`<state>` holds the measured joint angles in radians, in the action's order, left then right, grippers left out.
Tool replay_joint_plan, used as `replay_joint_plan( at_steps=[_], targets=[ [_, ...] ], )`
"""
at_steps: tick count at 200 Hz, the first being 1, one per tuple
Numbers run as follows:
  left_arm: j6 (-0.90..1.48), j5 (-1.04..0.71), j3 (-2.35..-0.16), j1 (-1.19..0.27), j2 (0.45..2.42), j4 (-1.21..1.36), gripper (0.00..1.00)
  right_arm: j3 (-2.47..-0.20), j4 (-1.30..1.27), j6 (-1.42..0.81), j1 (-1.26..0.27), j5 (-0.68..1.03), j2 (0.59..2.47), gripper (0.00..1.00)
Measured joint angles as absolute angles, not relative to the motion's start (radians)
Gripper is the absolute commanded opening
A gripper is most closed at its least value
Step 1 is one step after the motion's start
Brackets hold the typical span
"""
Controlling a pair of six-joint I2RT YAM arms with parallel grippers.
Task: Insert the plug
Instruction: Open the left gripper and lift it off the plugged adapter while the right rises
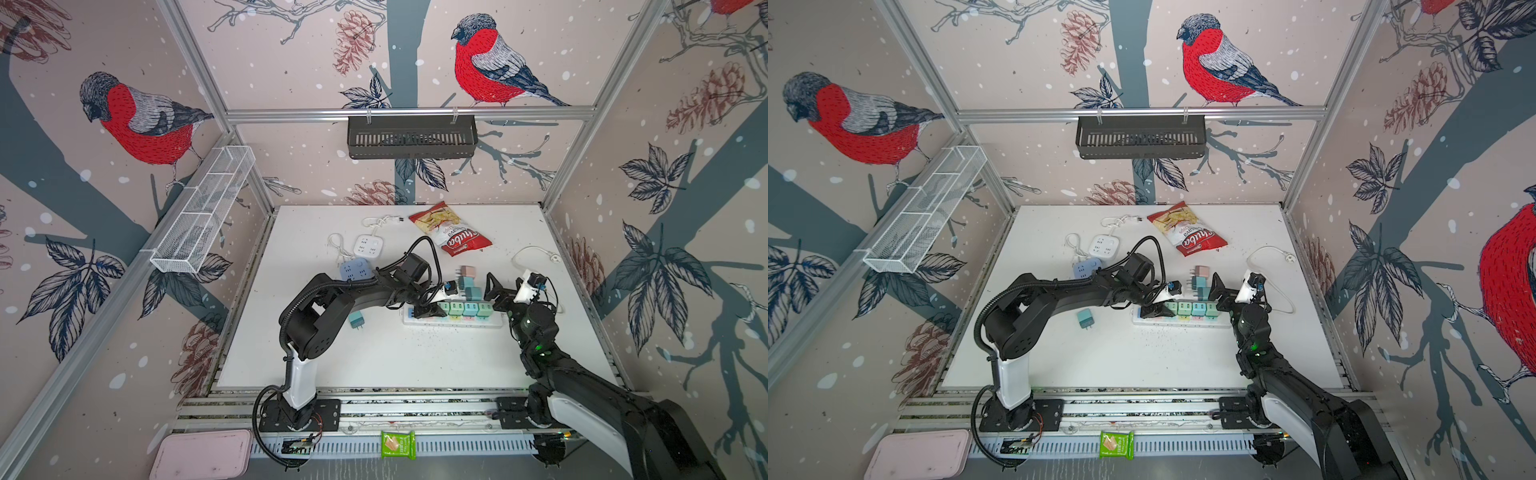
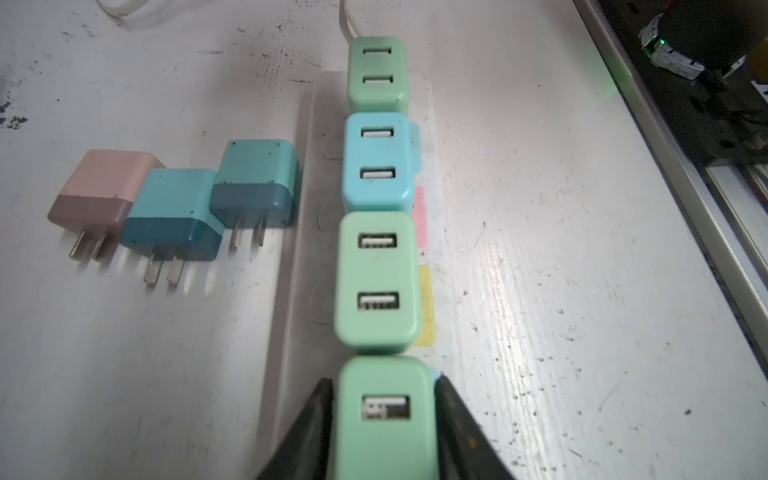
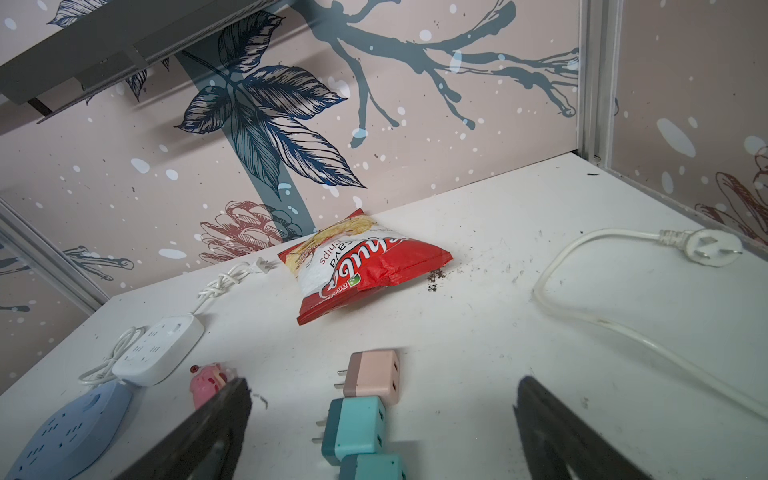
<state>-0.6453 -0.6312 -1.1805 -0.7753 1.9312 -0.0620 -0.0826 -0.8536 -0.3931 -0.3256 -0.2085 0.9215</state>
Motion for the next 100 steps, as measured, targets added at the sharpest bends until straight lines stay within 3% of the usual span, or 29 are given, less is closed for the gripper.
replay_joint_plan(
  at_steps=[59, 100],
  targets=[
    [-0.599, -0.62, -1.178, -0.775, 1.808, -0.051, 0.99, -0.083, -0.854, -0.393, -0.326, -0.208, 0.921, 1.0],
    [-0.472, -0.543, -1.076, -0.765, 1.597, 0.072, 0.99, -0.083, -0.854, -0.393, -0.326, -0.209, 0.934, 1.0]
  ],
)
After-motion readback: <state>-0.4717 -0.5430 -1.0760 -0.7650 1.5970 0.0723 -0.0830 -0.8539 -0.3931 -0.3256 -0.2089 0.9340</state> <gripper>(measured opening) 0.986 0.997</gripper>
